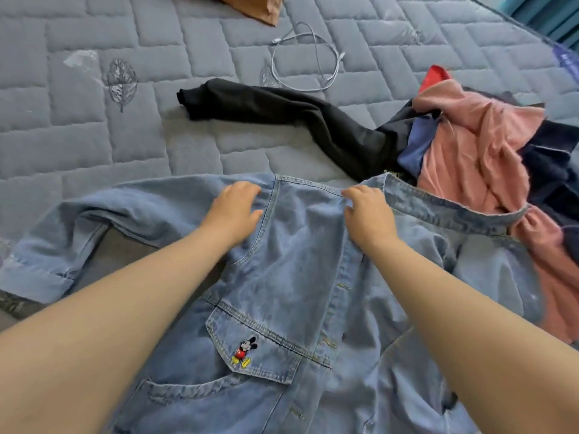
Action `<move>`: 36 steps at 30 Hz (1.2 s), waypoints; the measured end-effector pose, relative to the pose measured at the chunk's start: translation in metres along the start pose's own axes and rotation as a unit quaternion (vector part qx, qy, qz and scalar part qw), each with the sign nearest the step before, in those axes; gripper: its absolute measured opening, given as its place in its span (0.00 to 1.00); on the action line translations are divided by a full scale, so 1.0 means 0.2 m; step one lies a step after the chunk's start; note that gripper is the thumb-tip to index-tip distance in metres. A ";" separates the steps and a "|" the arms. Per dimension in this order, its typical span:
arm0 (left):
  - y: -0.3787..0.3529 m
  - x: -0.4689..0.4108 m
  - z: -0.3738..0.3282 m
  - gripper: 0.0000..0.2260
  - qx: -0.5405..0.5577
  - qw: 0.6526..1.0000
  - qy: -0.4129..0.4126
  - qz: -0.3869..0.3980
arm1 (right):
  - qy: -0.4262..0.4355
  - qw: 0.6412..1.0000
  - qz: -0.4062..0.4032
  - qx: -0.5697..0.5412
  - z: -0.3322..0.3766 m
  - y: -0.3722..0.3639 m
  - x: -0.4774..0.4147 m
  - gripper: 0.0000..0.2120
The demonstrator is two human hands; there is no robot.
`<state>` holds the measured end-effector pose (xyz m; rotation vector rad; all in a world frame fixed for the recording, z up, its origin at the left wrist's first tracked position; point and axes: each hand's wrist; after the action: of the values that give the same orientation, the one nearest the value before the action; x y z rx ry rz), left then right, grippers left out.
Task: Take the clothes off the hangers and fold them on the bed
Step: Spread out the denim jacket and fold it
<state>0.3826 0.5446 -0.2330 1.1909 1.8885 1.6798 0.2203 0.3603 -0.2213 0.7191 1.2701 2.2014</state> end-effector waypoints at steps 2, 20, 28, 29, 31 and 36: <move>0.00 -0.16 -0.02 0.19 -0.043 0.999 -0.021 0.004 | 0.022 0.997 0.024 0.067 -0.03 -0.03 -0.12 0.14; 0.00 -0.77 0.15 0.10 -0.059 0.997 0.015 -0.057 | 0.004 0.993 -0.033 0.110 -0.08 0.06 -0.68 0.12; -0.09 -0.81 0.12 0.13 -0.136 0.989 0.014 -0.051 | -0.017 0.992 -0.011 0.126 -0.18 -0.02 -0.70 0.21; -0.09 -0.79 0.10 0.13 -0.137 0.989 0.003 -0.061 | -0.020 0.993 -0.024 0.113 -0.19 0.00 -0.68 0.23; -0.07 -0.75 0.04 0.14 -0.122 0.988 -0.032 -0.092 | -0.021 0.992 -0.100 0.068 -0.19 0.05 -0.60 0.22; -0.08 -0.57 -0.14 0.13 -0.028 0.990 -0.111 -0.077 | -0.152 0.941 -0.274 -0.128 -0.16 -0.01 -0.22 0.14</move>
<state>0.4237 0.4409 -0.2714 1.1277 1.7394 1.4459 0.2321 0.3122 -0.2464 0.4994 0.8711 1.6788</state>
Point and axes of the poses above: each hand's wrist, its own x-axis away from the middle knuckle, its own y-axis out of the back of the hand, z = x × y, and after that the axes turned 15 degrees about -x, right-handed
